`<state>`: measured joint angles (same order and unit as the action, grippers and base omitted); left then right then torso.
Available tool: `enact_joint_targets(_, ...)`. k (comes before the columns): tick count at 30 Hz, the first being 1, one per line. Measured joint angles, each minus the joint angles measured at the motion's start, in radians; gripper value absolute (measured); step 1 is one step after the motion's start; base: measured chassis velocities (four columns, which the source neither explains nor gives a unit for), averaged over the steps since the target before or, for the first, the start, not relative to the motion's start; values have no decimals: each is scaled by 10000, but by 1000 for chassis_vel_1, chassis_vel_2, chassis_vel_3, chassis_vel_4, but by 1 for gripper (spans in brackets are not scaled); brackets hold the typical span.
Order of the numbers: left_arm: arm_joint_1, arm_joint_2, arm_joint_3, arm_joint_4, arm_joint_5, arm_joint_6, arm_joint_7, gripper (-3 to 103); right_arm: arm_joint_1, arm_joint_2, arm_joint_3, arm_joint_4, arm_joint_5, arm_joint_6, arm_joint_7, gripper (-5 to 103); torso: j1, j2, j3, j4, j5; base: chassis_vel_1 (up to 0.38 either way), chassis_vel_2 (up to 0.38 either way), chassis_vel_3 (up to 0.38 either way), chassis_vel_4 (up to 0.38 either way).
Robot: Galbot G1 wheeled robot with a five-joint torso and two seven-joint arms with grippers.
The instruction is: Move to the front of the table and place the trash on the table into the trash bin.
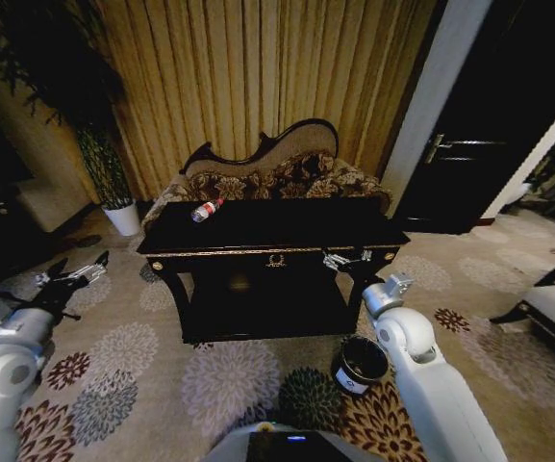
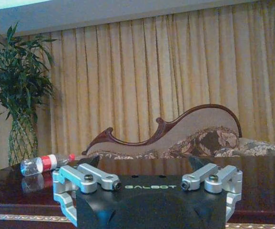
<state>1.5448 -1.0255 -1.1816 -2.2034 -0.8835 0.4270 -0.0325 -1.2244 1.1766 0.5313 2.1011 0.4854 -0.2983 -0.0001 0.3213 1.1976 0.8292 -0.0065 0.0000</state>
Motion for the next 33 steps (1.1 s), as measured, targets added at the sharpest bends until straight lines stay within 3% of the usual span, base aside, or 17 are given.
enact_joint_targets(9,31,-79,11,-80,-3,-71,27,100,-23,-32,29,2,-7,15,0,100,2,0,0,2,-7,-115,229,89,-242)
enact_joint_targets(25,99,-323,69,-235,44,-117,180,100,32,-88,103,-90,196,-24,2,100,6,-4,2,-1,1,-286,261,277,-258)
enact_joint_targets(33,123,-405,92,-237,80,-196,243,100,59,-130,82,-135,208,-38,2,100,12,-6,4,0,0,-135,109,138,-99)
